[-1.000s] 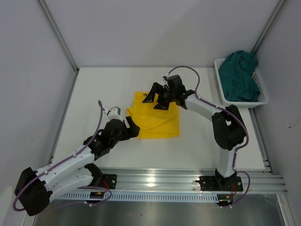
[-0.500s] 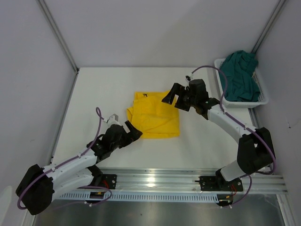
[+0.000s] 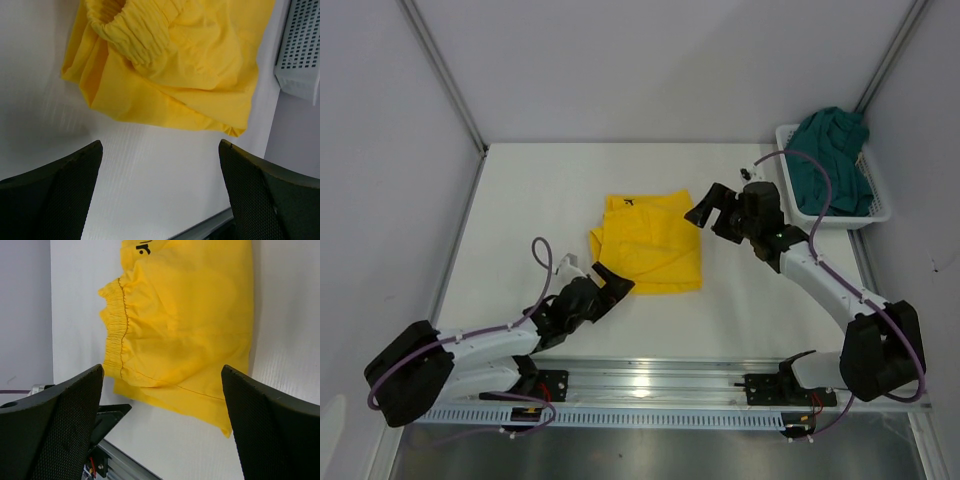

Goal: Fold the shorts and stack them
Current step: Neatly place the folded shorts to the corner

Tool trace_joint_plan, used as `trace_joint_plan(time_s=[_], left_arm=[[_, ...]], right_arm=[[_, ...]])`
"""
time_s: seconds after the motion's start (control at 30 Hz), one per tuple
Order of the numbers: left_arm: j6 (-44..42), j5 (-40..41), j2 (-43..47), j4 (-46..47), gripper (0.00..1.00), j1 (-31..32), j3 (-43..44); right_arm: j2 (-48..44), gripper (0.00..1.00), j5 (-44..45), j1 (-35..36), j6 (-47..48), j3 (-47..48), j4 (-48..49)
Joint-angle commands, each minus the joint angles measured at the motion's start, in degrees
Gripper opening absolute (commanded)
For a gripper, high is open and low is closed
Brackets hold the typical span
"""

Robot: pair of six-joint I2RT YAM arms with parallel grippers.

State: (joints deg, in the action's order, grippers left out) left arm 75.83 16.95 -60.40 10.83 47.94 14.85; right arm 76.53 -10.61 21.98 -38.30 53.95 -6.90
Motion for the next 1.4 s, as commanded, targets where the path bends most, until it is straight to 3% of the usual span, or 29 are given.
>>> trace_joint_plan(time_s=[0.0,0.47,0.63,0.77,0.8,0.87,0.9,1.0,1.07,1.1,1.17,1.27,1.37], left_arm=[[3.8,5.4,-3.0,6.3,0.99,0.9,1.1],[8.4,7.8,-28.3,16.2,0.98,0.6,10.7],[8.4,7.4,-34.4,19.3,0.8,-3.5,12.9],[3.7,2.8,-38.6,22.7,0.62,-11.5,14.9],[0.8,1.4,-39.2,23.5,0.48,-13.0,15.6],[-2.5,-2.9,-40.1,23.4,0.33,-17.8,17.8],[-5.8,-4.3,-40.3,22.1,0.19,-19.5,18.4],[-14.5,-10.4,-41.0,16.7,0.02,-25.8,23.5],[-22.3,-13.1,-42.6,10.6,0.0,-29.8,31.5],[-25.4,-15.3,-43.5,3.0,0.0,-31.1,34.4],[-33.6,-13.4,-45.8,-9.0,0.0,-33.6,44.7],[-41.0,0.2,-48.7,-22.4,0.0,-35.7,54.5],[-45.2,-2.0,-54.4,-28.9,0.0,-39.1,64.5]], right_arm=[[-3.1,0.99,1.1,-1.5,2.2,0.0,1.5],[-12.6,0.99,-2.4,-9.6,4.9,-3.9,-0.6],[-16.2,0.99,-4.4,-12.0,5.2,-6.1,-0.1],[-16.2,0.99,-5.6,-12.6,5.6,-6.8,-0.5],[-16.2,0.99,-5.8,-12.7,5.8,-7.1,-0.3],[-16.1,0.99,-6.0,-12.7,6.1,-7.9,0.0],[-16.1,1.0,-5.9,-12.8,6.2,-8.2,0.1],[-15.6,0.99,-6.8,-13.0,6.5,-9.5,1.4],[-14.8,1.0,-7.7,-13.3,6.7,-10.0,2.1],[-14.5,1.0,-7.8,-13.2,6.8,-10.1,2.1],[-13.7,0.99,-8.5,-13.4,7.3,-10.5,2.8],[-12.7,1.0,-9.4,-13.5,7.8,-10.8,3.9],[-10.9,0.99,-11.3,-13.5,8.0,-10.2,4.6]])
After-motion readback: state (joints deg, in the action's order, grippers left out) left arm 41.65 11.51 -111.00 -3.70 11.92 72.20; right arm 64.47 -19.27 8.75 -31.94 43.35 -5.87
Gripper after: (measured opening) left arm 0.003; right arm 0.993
